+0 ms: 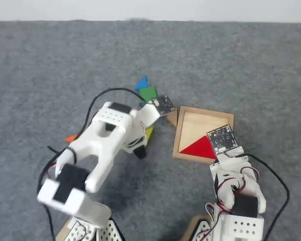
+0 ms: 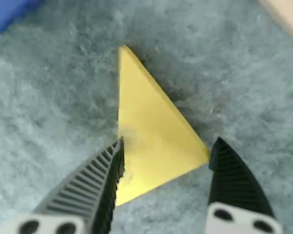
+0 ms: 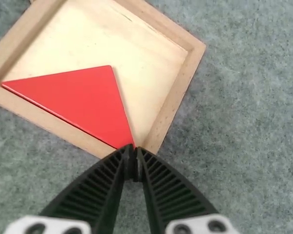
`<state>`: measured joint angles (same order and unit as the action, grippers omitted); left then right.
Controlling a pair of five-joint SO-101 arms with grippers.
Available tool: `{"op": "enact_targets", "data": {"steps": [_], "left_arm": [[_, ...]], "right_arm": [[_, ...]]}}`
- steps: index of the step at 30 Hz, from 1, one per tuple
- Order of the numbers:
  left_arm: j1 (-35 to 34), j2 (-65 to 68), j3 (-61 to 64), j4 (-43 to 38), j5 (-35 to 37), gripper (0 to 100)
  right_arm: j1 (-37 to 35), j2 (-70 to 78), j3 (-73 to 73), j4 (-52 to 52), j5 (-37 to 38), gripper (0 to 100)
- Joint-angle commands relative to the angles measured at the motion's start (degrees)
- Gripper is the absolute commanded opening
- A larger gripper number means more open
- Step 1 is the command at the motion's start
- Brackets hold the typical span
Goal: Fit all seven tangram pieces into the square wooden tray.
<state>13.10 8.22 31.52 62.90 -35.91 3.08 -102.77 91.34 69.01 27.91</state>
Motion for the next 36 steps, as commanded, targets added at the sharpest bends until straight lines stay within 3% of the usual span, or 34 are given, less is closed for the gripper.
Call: {"op": "enact_targets", "data": {"steps": [1, 17, 22, 36], "left_arm": [[0.0, 5.89, -4.88, 3.6, -0.97, 27], [-0.09, 6.51, -5.76, 5.1, -4.84, 21], [-0.09, 6.59, -10.59, 10.11, -7.03, 18], [-3.25, 6.51, -19.21, 15.82, -8.88, 20]], "right_arm": [[-0.31, 0.13, -0.53, -0.13, 0.97, 0.9], [-0.4, 0.13, -0.53, -0.13, 0.97, 0.9], [-0.4, 0.13, -0.53, -0.13, 0.97, 0.9], [-0.4, 0.13, -0.53, -0.13, 0.97, 0.9]]}}
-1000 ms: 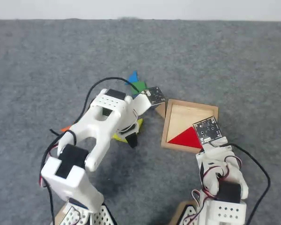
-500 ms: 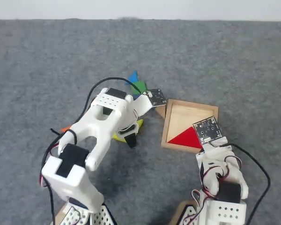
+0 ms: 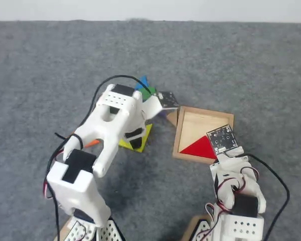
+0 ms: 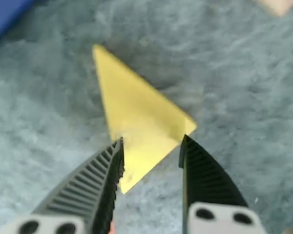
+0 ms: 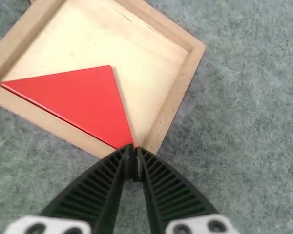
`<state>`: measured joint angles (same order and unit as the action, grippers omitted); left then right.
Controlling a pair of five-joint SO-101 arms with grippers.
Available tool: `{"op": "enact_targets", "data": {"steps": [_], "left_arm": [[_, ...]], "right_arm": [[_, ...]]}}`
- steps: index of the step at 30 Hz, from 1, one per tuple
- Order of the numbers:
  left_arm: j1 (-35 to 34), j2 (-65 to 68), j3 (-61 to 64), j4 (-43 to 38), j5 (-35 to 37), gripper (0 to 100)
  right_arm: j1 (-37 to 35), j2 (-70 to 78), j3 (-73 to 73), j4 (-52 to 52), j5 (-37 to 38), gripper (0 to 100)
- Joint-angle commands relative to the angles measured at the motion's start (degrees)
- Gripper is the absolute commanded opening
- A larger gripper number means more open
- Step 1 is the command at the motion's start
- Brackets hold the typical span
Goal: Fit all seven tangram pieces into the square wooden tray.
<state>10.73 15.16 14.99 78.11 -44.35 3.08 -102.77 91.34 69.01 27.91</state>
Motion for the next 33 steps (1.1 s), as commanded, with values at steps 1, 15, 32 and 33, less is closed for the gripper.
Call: {"op": "enact_targets", "data": {"steps": [1, 15, 32, 33], "left_arm": [[-0.79, -0.44, -2.33, 0.7, -0.44, 22], [-0.35, -7.03, 14.73, -15.65, 1.85, 29], [2.02, 0.44, 7.16, -10.64, 4.4, 25], [2.02, -0.44, 7.25, -10.55, 4.4, 25]], "right_arm": [[-0.4, 0.13, -0.53, -0.13, 0.97, 0.9], [-0.4, 0.13, -0.53, -0.22, 0.97, 0.9], [-0.4, 0.13, -0.53, -0.22, 0.97, 0.9], [-0.4, 0.13, -0.53, -0.22, 0.97, 0.9]]}}
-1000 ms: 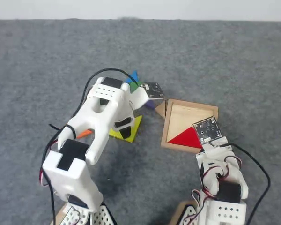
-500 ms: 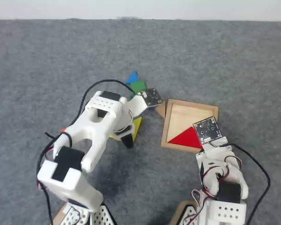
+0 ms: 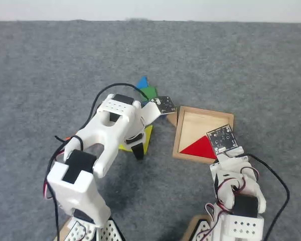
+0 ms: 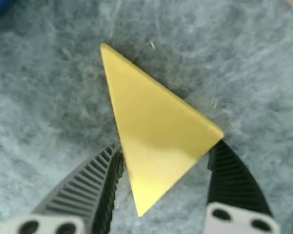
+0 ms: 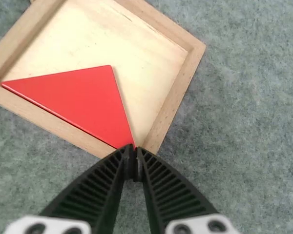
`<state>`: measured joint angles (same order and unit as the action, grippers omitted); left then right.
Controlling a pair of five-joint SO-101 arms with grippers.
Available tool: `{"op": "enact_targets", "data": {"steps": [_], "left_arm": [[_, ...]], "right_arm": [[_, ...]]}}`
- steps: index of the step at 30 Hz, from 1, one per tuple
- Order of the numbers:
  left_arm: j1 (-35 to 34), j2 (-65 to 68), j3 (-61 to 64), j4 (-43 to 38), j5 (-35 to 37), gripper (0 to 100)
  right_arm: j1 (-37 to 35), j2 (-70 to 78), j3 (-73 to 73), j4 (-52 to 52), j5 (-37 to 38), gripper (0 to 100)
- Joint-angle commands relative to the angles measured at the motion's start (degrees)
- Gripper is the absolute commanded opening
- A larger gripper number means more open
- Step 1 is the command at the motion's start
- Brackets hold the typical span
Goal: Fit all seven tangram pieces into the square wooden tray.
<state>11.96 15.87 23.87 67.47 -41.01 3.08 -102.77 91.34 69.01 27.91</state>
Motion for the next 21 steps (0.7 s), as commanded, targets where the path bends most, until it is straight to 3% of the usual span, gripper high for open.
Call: {"op": "enact_targets", "data": {"steps": [1, 13, 17, 21], "left_arm": [[0.79, -2.2, -1.36, 0.35, 1.14, 25], [0.79, -17.58, 2.07, 3.6, 3.96, 25], [2.37, -16.0, 2.33, -0.35, 9.23, 26], [3.69, -7.91, 1.19, -2.99, 9.58, 31]], "right_arm": [[-0.4, 0.13, -0.53, -0.22, 0.97, 0.9], [-0.4, 0.13, -0.53, -0.22, 0.97, 0.9], [-0.48, 0.13, -0.53, -0.22, 0.97, 0.9], [-0.48, 0.13, -0.53, -0.22, 0.97, 0.9]]}}
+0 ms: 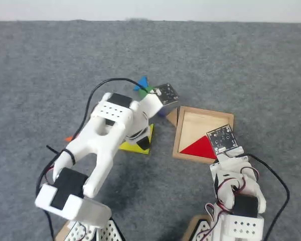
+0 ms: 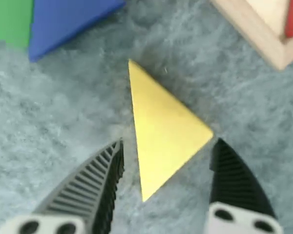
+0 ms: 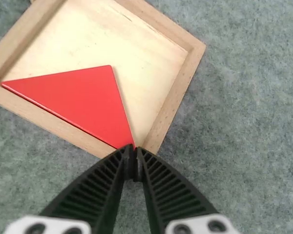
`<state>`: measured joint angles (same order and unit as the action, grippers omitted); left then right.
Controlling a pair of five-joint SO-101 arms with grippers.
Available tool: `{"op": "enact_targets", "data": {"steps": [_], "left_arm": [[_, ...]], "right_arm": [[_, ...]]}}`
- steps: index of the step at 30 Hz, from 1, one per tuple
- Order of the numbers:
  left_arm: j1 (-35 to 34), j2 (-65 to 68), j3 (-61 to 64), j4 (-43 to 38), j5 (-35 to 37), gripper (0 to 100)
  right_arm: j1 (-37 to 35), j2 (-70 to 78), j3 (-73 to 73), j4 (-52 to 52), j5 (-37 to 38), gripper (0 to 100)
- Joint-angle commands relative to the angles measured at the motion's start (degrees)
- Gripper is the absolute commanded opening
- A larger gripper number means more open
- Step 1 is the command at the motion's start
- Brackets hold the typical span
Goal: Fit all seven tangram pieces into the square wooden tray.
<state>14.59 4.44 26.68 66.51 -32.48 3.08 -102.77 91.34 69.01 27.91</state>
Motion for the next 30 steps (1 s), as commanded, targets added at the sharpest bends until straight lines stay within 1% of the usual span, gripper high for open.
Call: {"op": "enact_targets", "data": {"steps": [1, 4, 7, 9, 12, 17, 21, 26, 30], "left_arm": [[0.88, 5.89, -2.51, -2.46, 1.05, 31], [-0.26, 12.75, -5.67, -1.49, 0.62, 31], [-0.7, 16.53, -9.63, 4.13, -1.49, 31], [-0.44, 17.67, -10.33, 6.42, -1.93, 31], [-0.44, 17.76, -9.63, 6.86, -1.85, 31], [-0.53, 16.09, -8.13, 5.63, -1.49, 22], [0.88, 13.45, -5.32, 3.34, -0.09, 21], [3.16, 8.79, -0.75, 3.25, 0.0, 21], [5.36, 3.25, 4.26, 2.55, 2.11, 16]], "right_arm": [[-0.48, 0.13, -0.53, -0.22, 0.97, 0.9], [-0.48, 0.13, -0.53, -0.22, 0.97, 0.9], [-0.48, 0.13, -0.53, -0.22, 0.97, 0.9], [-0.48, 0.13, -0.53, -0.22, 0.97, 0.9], [-0.48, 0.13, -0.53, -0.22, 0.97, 0.9], [-0.48, 0.13, -0.53, -0.22, 0.97, 0.9], [-0.48, 0.13, -0.53, -0.22, 0.97, 0.9], [-0.48, 0.13, -0.53, -0.22, 0.97, 0.9], [-0.48, 0.13, -0.53, -0.22, 0.97, 0.9]]}}
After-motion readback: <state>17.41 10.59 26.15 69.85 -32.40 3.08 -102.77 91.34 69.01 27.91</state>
